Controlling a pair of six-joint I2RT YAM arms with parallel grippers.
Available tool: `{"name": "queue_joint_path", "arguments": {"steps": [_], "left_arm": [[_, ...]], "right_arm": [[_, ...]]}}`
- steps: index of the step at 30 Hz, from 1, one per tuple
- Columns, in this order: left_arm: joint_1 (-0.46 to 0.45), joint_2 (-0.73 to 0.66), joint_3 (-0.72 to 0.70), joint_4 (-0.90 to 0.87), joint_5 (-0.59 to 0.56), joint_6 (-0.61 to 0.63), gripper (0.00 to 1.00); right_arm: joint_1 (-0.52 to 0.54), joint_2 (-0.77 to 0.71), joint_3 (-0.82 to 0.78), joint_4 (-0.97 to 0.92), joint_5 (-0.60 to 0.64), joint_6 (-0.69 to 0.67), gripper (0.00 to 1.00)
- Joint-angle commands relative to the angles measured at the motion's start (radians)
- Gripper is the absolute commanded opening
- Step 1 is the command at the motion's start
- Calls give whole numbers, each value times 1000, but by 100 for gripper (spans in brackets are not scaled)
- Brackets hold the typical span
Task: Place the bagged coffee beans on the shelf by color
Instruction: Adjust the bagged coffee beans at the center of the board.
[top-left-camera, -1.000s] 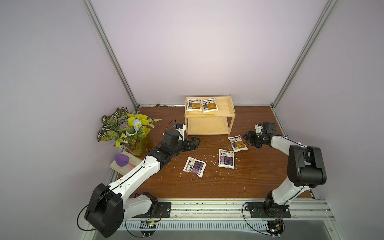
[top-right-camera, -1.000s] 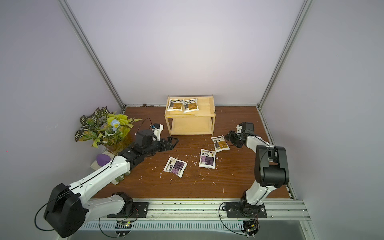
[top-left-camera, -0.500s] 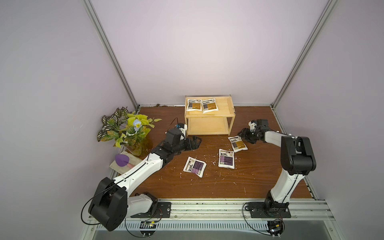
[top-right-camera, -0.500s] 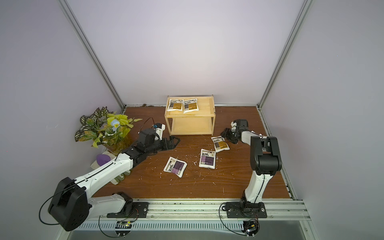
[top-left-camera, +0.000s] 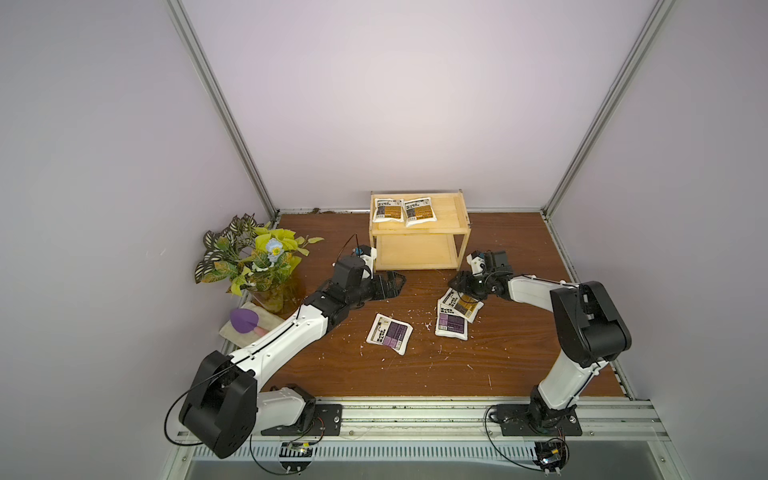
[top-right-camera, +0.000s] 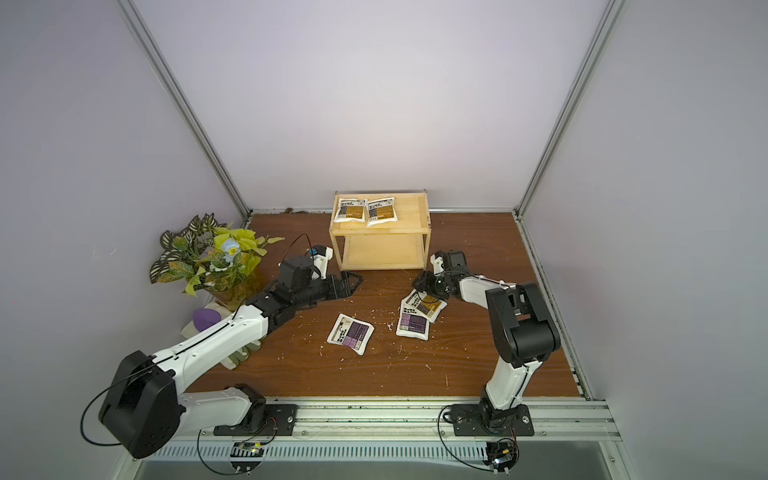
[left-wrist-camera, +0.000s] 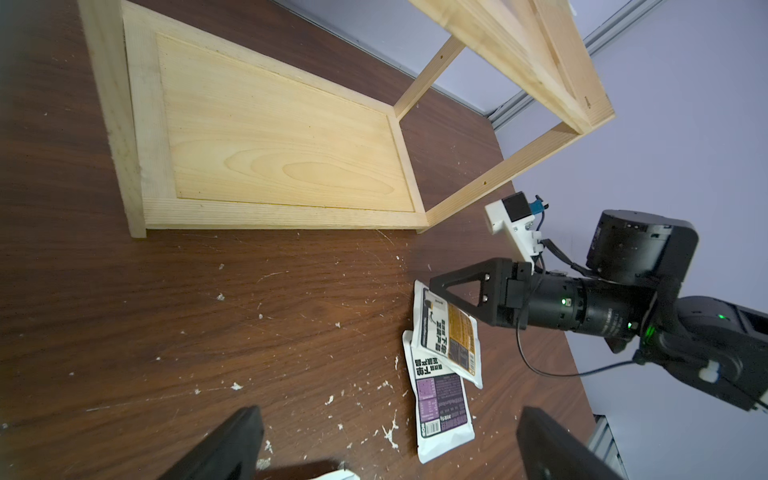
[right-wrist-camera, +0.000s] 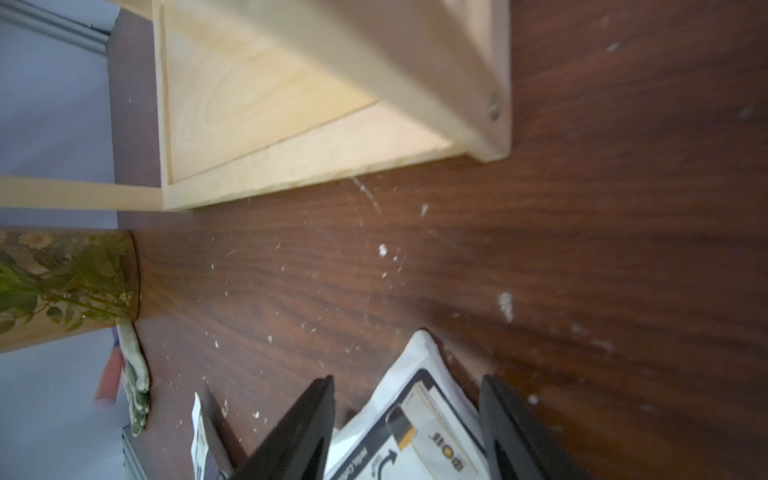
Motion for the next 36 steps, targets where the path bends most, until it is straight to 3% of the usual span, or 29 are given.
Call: {"name": "queue_joint_path", "arguments": {"steps": [1,11,20,36], "left_arm": [[-13,-1,-4,27,15,-7,100],[-19,-13,-40,51,27,-20,100],[-29,-7,-41,62,30,-27,100],[-36,0,-30,73,33,-33,99]], "right_arm": [[-11,-75,-20,-16,45,24,63],[-112,-232,-102,-96,67,-5,64],[-116,-335,-188,-183,137,5,65],[-83,-241,-184,-151,59,35,65]]}}
